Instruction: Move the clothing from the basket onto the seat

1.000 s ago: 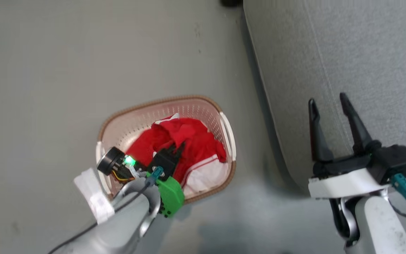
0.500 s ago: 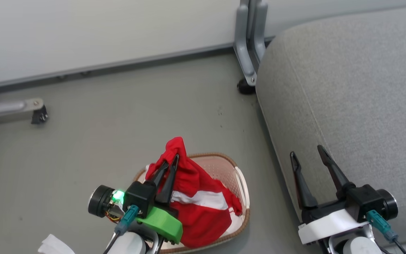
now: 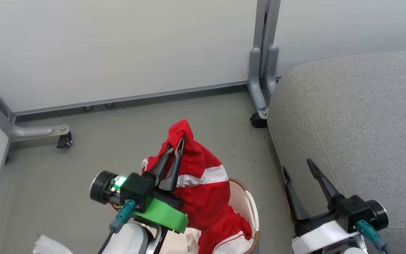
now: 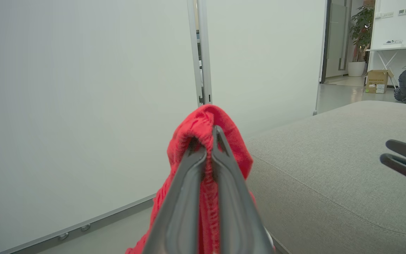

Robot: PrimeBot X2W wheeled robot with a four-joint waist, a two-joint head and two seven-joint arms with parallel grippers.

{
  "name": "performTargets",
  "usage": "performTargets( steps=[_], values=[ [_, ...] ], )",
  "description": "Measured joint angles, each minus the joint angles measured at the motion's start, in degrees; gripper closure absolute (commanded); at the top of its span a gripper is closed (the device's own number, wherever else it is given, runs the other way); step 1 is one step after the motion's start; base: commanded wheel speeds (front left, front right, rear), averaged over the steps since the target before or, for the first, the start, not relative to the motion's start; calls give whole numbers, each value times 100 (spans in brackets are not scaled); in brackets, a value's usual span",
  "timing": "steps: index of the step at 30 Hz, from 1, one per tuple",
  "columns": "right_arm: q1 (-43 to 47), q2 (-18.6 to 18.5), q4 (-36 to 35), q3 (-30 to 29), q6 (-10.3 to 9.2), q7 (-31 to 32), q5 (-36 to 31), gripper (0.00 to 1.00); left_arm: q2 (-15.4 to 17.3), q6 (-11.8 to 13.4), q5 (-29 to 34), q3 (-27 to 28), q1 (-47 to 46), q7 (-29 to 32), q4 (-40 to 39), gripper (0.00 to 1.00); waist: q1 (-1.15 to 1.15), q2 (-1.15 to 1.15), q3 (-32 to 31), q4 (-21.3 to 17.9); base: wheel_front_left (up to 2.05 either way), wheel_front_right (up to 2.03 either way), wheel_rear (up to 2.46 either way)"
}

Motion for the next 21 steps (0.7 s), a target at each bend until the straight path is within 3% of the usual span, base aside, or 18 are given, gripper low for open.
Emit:
performTargets(
  steps=[12, 21],
  values=[
    [-64, 0, -19, 424, 0, 0, 85, 0, -129, -486, 263, -314, -240, 0, -1, 100, 0, 0, 82, 176, 0, 0, 0],
    [-174, -1, 316, 677, 0, 0, 265, 0, -111, -591, 229, -690, -344, 0, -412, 100, 0, 0, 157, 361, 0, 0, 0]
  ],
)
